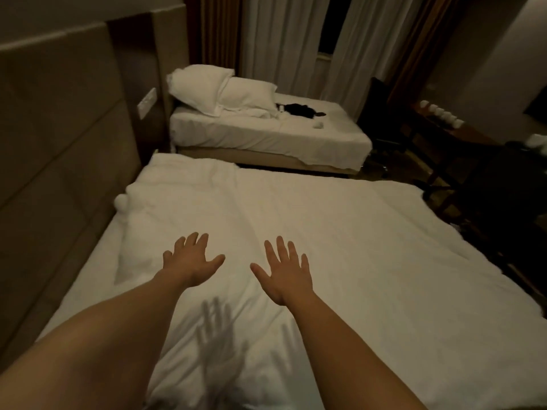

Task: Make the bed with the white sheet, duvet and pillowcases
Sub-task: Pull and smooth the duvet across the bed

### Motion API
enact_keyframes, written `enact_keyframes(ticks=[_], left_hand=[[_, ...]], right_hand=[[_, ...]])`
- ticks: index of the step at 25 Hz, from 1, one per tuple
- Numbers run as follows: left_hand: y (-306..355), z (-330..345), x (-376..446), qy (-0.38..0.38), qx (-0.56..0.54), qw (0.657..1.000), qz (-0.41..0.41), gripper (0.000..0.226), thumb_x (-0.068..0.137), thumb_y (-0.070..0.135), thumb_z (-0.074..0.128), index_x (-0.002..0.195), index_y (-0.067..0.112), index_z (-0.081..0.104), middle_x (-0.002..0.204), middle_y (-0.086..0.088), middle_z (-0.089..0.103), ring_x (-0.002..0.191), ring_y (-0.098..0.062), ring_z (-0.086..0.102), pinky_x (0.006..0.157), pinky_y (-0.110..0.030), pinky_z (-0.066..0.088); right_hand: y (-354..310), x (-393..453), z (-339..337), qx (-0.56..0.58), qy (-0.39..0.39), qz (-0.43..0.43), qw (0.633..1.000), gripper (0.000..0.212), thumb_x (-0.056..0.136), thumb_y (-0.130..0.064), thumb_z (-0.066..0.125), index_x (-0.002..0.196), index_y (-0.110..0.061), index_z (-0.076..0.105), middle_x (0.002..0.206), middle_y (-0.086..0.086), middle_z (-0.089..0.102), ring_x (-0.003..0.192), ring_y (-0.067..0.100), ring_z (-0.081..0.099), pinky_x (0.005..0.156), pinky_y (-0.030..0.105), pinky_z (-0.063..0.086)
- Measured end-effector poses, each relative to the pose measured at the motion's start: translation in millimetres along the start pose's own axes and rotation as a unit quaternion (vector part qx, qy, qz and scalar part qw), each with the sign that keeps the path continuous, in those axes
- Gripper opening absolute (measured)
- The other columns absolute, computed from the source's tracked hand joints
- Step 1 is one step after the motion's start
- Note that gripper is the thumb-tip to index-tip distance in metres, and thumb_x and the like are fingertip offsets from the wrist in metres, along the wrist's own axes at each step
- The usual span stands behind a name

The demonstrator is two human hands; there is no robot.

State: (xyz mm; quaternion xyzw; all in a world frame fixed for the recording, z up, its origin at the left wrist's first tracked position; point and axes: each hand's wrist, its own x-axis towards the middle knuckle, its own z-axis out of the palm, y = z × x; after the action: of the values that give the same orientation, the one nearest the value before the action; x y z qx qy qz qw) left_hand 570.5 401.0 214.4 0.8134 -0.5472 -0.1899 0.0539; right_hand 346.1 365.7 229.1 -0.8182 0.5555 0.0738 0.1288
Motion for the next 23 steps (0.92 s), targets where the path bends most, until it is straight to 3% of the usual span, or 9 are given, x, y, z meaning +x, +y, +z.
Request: enact_keyframes(ticks=[6, 11, 13, 14, 16, 17, 20, 23], left_hand=[[-95, 56, -25, 0.008, 0.026, 0.994, -0.104, 0.086, 0.094, 0.073, 0.035, 0.160, 0.028, 0.005, 0.168, -0.002, -0.001, 0.153, -0.031, 0.000, 0.118, -0.056, 0.015], [-148, 192, -31, -0.026, 0.014, 0.994, -0.107, 0.091, 0.087, 0.081, 0.035, 0.158, 0.040, -0.004, 0.167, 0.004, -0.011, 0.152, -0.032, -0.008, 0.119, -0.061, 0.010], [-177, 269, -23, -0.032, 0.037, 0.995, -0.085, 0.095, 0.082, 0.087, 0.034, 0.156, 0.044, -0.008, 0.166, 0.002, -0.012, 0.151, -0.034, -0.009, 0.116, -0.065, 0.009], [-191, 305, -15, -0.021, 0.052, 0.996, -0.074, 0.097, 0.079, 0.090, 0.032, 0.154, 0.046, -0.011, 0.165, 0.001, -0.015, 0.151, -0.035, -0.012, 0.115, -0.067, 0.007], [-213, 367, 3, 0.055, 0.074, 0.995, -0.048, 0.100, 0.074, 0.095, 0.026, 0.152, 0.049, -0.016, 0.163, -0.003, -0.016, 0.149, -0.037, -0.017, 0.113, -0.070, 0.000], [-223, 393, 15, 0.114, 0.074, 0.990, -0.035, 0.100, 0.071, 0.097, 0.024, 0.152, 0.049, -0.012, 0.163, -0.006, -0.010, 0.148, -0.038, -0.012, 0.111, -0.070, 0.000], [-246, 433, 52, 0.275, 0.068, 0.959, -0.005, 0.102, 0.067, 0.099, 0.026, 0.153, 0.048, 0.006, 0.159, -0.007, 0.011, 0.145, -0.037, 0.009, 0.112, -0.067, 0.008], [-253, 440, 63, 0.324, 0.059, 0.944, -0.009, 0.098, 0.067, 0.096, 0.031, 0.149, 0.050, 0.004, 0.156, -0.002, 0.007, 0.144, -0.033, 0.009, 0.116, -0.061, 0.006]], right_hand=[[-40, 3, 106, 0.027, -0.025, -0.078, 0.996, 0.077, 0.095, -0.073, 0.008, 0.158, -0.034, -0.014, 0.164, -0.005, -0.026, 0.152, 0.021, -0.022, 0.123, 0.048, -0.010], [-39, 12, 250, 0.046, -0.005, -0.069, 0.997, 0.096, 0.074, -0.081, -0.011, 0.157, -0.034, -0.015, 0.164, -0.005, -0.026, 0.152, 0.026, -0.019, 0.123, 0.052, -0.006], [-46, 20, 328, 0.041, -0.003, -0.057, 0.998, 0.100, 0.075, -0.083, -0.008, 0.159, -0.028, -0.009, 0.168, 0.002, -0.009, 0.154, 0.033, -0.003, 0.122, 0.056, 0.004], [-51, 24, 363, 0.037, -0.005, -0.051, 0.998, 0.100, 0.081, -0.083, 0.001, 0.160, -0.022, 0.003, 0.167, 0.009, 0.012, 0.151, 0.038, 0.016, 0.118, 0.060, 0.016], [-58, 41, 440, 0.030, 0.028, -0.082, 0.996, 0.088, 0.089, -0.080, 0.025, 0.150, -0.018, 0.036, 0.144, 0.019, 0.052, 0.130, 0.046, 0.048, 0.107, 0.065, 0.030], [-60, 52, 467, 0.013, 0.053, -0.098, 0.994, 0.081, 0.088, -0.078, 0.034, 0.144, -0.021, 0.048, 0.134, 0.020, 0.058, 0.125, 0.046, 0.052, 0.105, 0.067, 0.030], [-65, 94, 496, 0.001, 0.234, -0.108, 0.966, 0.068, 0.089, -0.075, 0.036, 0.137, -0.029, 0.052, 0.128, 0.012, 0.054, 0.124, 0.035, 0.047, 0.106, 0.060, 0.029], [-63, 112, 503, -0.015, 0.326, -0.107, 0.939, 0.063, 0.092, -0.074, 0.030, 0.135, -0.032, 0.049, 0.123, 0.005, 0.052, 0.119, 0.028, 0.045, 0.101, 0.051, 0.034]])
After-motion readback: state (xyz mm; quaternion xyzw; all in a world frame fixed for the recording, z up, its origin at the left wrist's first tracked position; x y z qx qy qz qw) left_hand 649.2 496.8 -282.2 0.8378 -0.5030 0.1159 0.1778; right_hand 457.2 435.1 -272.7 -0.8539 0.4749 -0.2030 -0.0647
